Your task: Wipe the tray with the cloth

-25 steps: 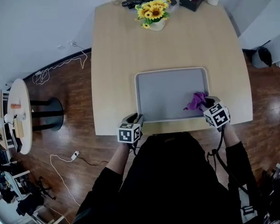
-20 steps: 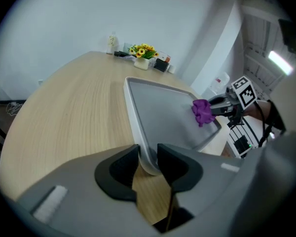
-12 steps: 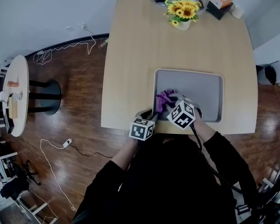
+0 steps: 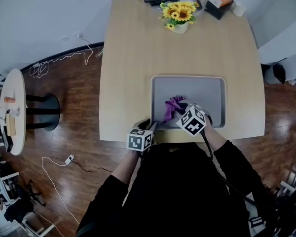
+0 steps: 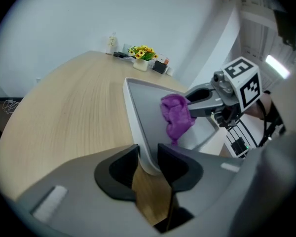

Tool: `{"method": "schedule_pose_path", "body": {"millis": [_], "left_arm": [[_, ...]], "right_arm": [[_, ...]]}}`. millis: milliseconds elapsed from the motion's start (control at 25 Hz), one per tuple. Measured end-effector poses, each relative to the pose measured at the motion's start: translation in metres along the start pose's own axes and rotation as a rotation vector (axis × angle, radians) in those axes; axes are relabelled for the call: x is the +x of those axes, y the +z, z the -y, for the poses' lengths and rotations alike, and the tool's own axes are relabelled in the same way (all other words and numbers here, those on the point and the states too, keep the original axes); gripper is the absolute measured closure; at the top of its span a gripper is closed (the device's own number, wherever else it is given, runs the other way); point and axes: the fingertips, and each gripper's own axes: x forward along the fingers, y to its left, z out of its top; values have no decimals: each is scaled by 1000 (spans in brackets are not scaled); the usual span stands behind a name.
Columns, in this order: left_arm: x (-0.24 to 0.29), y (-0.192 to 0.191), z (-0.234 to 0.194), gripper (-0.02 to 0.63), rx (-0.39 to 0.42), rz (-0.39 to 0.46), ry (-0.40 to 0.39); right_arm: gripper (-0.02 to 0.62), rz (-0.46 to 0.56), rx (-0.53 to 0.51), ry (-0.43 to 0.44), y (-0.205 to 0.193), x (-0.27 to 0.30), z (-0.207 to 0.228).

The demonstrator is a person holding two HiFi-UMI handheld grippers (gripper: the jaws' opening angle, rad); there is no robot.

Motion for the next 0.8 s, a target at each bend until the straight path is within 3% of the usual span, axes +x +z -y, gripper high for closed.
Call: {"method": "schedule_pose_path", "body": {"millis": [280, 400, 640, 800], "left_arm": [[2, 1, 4, 501, -15, -29, 42], [4, 1, 7, 501, -19, -41, 56], [7, 1, 10, 500, -20, -28, 51], [9, 0, 10, 500, -31, -13, 25]], "right_arm": [[518, -51, 233, -183, -139, -87, 102], [518, -35, 300, -205, -168, -107, 124], [518, -103, 172, -252, -144, -93, 120], [518, -83, 107, -204, -95, -60, 100]]}}
